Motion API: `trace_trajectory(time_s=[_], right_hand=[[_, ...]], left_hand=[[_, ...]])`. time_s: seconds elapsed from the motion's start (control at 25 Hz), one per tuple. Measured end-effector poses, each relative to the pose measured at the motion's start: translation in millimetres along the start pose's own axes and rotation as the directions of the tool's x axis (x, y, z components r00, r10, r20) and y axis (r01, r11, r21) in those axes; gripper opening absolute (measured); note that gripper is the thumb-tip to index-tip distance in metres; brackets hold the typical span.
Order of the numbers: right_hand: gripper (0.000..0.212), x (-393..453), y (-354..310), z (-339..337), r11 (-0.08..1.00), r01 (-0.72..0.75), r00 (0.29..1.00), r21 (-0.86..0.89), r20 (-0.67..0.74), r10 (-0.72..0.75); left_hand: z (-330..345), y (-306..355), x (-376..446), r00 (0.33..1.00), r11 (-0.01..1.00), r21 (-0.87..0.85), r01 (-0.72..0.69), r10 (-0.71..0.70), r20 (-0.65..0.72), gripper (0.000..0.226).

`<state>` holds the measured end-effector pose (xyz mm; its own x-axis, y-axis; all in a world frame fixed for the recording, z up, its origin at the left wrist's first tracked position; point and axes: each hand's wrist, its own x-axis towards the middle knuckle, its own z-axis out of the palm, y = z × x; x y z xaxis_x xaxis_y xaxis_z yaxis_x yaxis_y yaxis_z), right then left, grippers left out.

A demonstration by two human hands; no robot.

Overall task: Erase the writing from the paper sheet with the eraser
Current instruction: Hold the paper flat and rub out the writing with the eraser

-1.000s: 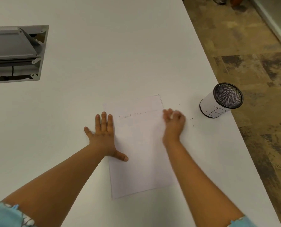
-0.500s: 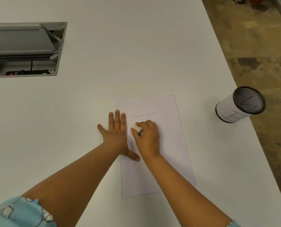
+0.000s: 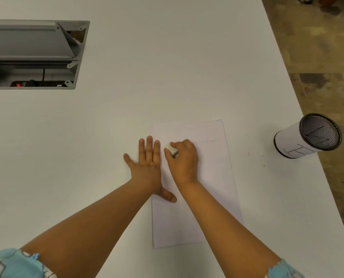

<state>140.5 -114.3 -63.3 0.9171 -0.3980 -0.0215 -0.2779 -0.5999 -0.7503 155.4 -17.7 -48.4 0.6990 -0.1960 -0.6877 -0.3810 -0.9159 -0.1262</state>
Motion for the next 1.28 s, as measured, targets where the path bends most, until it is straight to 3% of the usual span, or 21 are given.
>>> trace_trajectory(time_s=[0.12,0.28,0.48,0.68,0.92,1.12,1.28], right_hand=[[0.023,16,-7,4,0.999,-0.042,0.999,0.003,0.031,0.042],[0.023,-29,2,-6,1.0,-0.025,1.0,-0.015,-0.002,0.025],[0.023,25,-11,6,0.999,-0.036,0.998,-0.035,0.044,0.037],[0.024,-27,4,-8,0.998,-0.062,0.998,-0.022,-0.012,0.062],[0.027,28,-9,4,0.997,-0.07,0.997,-0.037,0.031,0.071],[0.027,-22,9,-12,0.995,-0.101,0.994,-0.02,-0.049,0.099],[0.026,26,-2,-3,0.996,-0.082,0.997,-0.031,-0.01,0.082]], left_hand=[[0,-1,0,1.0,1.0,-0.004,0.001,-0.001,0.005,0.156],[0,0,0,1.0,1.0,-0.014,0.014,-0.014,0.005,0.158],[-1,-1,-1,1.0,1.0,-0.014,-0.004,0.004,0.015,0.158],[0,-1,0,1.0,1.0,-0.016,0.002,-0.001,0.006,0.159],[-1,-2,-1,1.0,1.0,-0.019,-0.008,0.008,0.015,0.158],[-2,-1,0,1.0,1.0,-0.023,-0.001,0.001,0.026,0.159],[-1,-2,0,1.0,1.0,-0.024,-0.008,0.009,0.027,0.158]])
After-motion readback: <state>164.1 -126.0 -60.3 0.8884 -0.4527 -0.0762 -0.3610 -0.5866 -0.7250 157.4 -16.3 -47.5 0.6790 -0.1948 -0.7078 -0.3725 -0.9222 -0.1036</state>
